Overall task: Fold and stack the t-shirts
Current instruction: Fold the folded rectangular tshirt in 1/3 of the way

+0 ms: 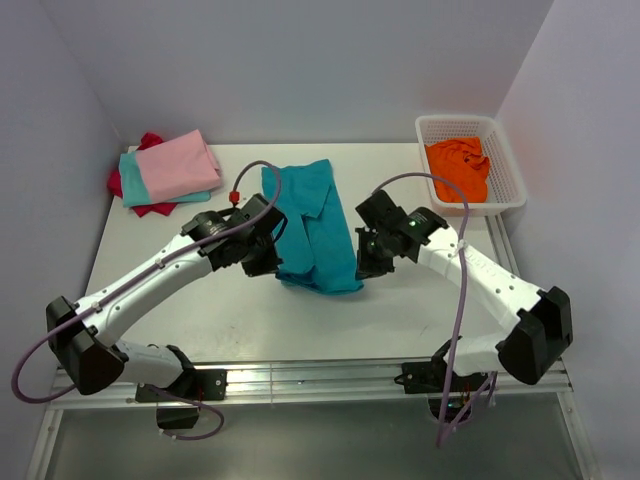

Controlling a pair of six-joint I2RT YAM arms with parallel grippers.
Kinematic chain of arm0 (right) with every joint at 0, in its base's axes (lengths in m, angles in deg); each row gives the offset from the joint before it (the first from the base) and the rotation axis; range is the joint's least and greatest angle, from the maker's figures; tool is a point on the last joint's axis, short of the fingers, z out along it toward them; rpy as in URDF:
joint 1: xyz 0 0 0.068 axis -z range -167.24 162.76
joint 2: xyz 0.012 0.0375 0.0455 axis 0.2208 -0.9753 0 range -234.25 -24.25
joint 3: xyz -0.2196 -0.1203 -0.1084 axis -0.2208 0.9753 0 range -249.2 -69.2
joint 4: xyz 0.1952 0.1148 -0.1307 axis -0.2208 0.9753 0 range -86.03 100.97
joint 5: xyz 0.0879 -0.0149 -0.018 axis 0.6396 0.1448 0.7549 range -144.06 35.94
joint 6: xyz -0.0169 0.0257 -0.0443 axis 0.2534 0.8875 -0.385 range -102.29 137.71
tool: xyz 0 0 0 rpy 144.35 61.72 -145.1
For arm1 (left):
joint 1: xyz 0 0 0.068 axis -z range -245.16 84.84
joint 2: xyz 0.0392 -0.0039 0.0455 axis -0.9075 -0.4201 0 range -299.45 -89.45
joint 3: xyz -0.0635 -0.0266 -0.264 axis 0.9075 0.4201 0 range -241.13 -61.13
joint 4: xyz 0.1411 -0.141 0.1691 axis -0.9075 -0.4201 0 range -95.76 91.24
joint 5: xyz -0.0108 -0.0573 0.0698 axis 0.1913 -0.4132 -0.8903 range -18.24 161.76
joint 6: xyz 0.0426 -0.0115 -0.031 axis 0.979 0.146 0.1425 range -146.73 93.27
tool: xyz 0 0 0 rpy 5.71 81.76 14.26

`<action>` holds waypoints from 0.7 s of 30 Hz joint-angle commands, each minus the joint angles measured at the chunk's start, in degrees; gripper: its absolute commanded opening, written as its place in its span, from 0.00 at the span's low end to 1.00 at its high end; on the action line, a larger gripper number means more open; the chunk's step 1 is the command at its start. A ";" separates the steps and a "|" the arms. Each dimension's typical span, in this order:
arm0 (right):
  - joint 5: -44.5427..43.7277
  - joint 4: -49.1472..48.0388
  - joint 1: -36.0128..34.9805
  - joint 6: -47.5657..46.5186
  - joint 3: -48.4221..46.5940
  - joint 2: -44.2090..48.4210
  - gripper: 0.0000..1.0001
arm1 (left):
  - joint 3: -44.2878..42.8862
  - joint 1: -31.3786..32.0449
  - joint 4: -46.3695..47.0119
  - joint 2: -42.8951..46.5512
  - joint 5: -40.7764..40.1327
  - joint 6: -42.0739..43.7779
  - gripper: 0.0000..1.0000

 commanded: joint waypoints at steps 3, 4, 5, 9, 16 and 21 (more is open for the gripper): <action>-2.38 1.62 2.64 -4.84 -7.01 -5.43 0.00 | -3.61 -3.54 0.66 -2.87 0.11 3.60 0.00; -2.38 1.80 3.00 -5.28 -8.85 -6.31 0.00 | -3.87 -4.50 1.01 -3.40 0.37 4.21 0.00; -2.47 1.71 3.52 -6.41 -9.91 -8.23 0.00 | -4.49 -5.03 1.45 -4.62 0.38 5.18 0.00; -2.03 1.80 6.42 -8.53 -15.80 -14.65 0.00 | -6.95 -8.37 3.82 -9.02 1.34 8.78 0.00; -1.32 4.51 10.81 -10.29 -39.42 -38.60 0.04 | -18.01 -18.56 7.17 -25.53 3.45 16.87 0.06; -4.05 15.22 12.93 -9.33 -65.32 -56.40 1.00 | -31.80 -24.88 6.82 -43.11 3.63 21.01 1.00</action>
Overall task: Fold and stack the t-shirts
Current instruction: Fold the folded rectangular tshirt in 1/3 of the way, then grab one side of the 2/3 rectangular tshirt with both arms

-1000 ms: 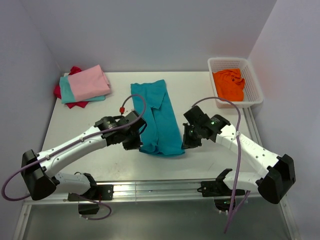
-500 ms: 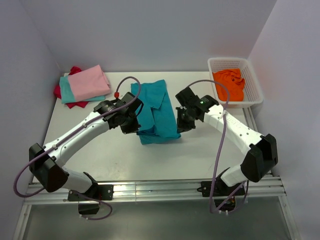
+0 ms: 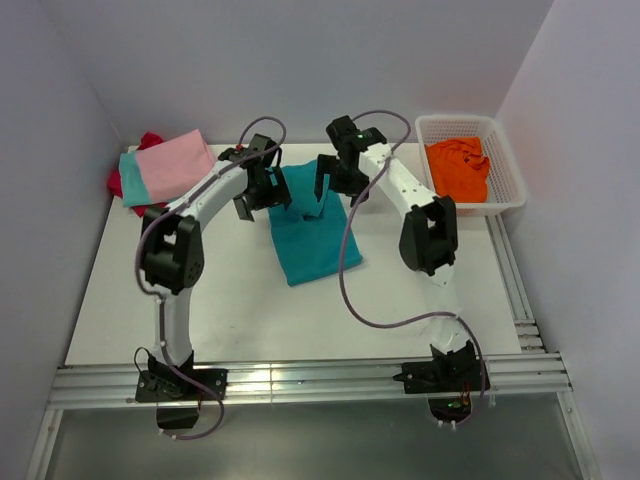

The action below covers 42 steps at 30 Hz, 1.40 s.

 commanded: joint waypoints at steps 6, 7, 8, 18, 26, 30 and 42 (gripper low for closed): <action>0.35 0.49 2.40 0.93 6.10 2.13 1.00 | -8.95 -5.68 0.44 -2.06 0.13 2.62 1.00; 0.36 -1.20 2.40 1.11 10.10 7.29 1.00 | -7.02 -5.68 0.80 -0.13 1.00 2.27 0.99; 0.27 -2.52 2.49 1.11 13.71 9.61 1.00 | -2.91 -5.76 0.72 3.72 1.62 0.87 0.99; 4.92 -17.74 2.40 3.48 49.49 29.58 0.98 | 36.21 4.41 14.24 28.53 6.45 -12.57 1.00; 6.42 -21.78 2.40 3.48 51.36 25.55 0.92 | 40.20 9.79 20.05 23.63 6.90 -17.68 0.99; 5.02 -21.17 2.40 2.52 47.06 21.33 0.88 | 37.74 11.63 21.46 19.59 6.90 -19.70 0.99; 3.96 -22.31 2.49 1.46 46.17 15.52 0.42 | 34.48 13.92 20.76 14.48 6.11 -22.69 0.92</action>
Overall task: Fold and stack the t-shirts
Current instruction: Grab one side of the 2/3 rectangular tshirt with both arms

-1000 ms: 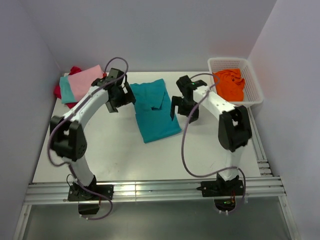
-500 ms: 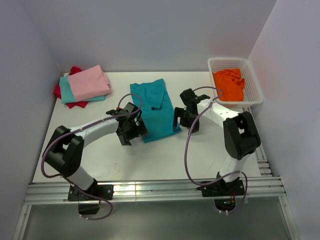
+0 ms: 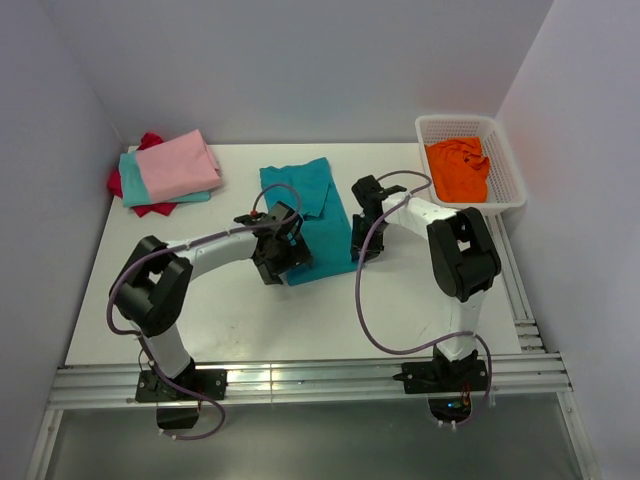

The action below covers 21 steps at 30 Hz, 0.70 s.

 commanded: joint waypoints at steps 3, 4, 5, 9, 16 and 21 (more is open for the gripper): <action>-0.61 -2.43 -0.13 -0.05 1.13 -0.65 0.15 | -0.42 1.71 -0.29 1.24 -0.63 -2.44 0.90; -0.52 -2.60 -0.13 -0.05 1.39 -0.74 0.13 | -0.59 1.88 -0.47 1.24 -0.63 -2.44 0.89; -0.43 -2.78 -0.13 -0.14 1.66 -0.83 0.11 | -0.77 2.14 -1.42 1.24 -0.63 -2.53 0.88; -0.69 -2.87 -0.13 -0.31 1.84 -1.09 0.02 | -0.51 2.59 -2.31 1.68 -0.80 -3.05 0.88; 0.09 -3.22 -0.13 -0.31 2.80 -1.01 0.00 | -0.77 2.59 -2.31 -0.52 -2.29 -2.62 0.84; 0.19 -3.92 -0.13 -0.31 5.61 0.75 0.00 | -2.96 2.59 -2.14 -3.41 -4.40 -2.09 0.72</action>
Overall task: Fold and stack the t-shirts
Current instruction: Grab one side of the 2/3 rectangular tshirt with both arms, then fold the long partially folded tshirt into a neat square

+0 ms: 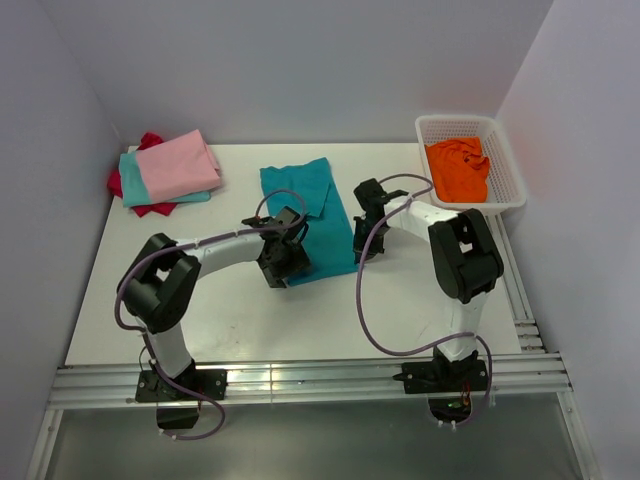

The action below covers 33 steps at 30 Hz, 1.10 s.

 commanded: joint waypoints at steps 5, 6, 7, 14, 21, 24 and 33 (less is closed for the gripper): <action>-1.24 -0.64 -0.20 -0.58 4.95 1.58 0.00 | -3.80 0.29 0.12 -4.26 -2.59 0.34 0.46; -1.06 -0.82 -0.20 -0.49 5.21 1.76 0.00 | -3.63 0.29 0.20 -4.35 -2.77 0.08 0.42; -0.98 -0.91 -0.20 -0.49 5.48 1.85 0.00 | -3.45 0.29 0.20 -4.18 -2.77 -0.10 0.38; 0.08 -0.30 -0.29 0.65 6.79 3.86 0.00 | -3.19 0.29 -1.28 -1.99 -3.38 -0.01 0.01; 1.22 3.13 -0.37 1.88 12.14 13.61 0.00 | 0.94 1.08 -3.22 5.66 -2.07 1.92 0.00; 1.31 5.68 -0.81 2.59 14.43 19.59 0.00 | 3.22 2.05 -4.54 10.49 -1.45 1.75 0.00; 1.93 14.64 -1.43 4.87 16.92 33.57 0.00 | 2.36 4.86 -14.73 24.12 -2.94 -2.12 0.00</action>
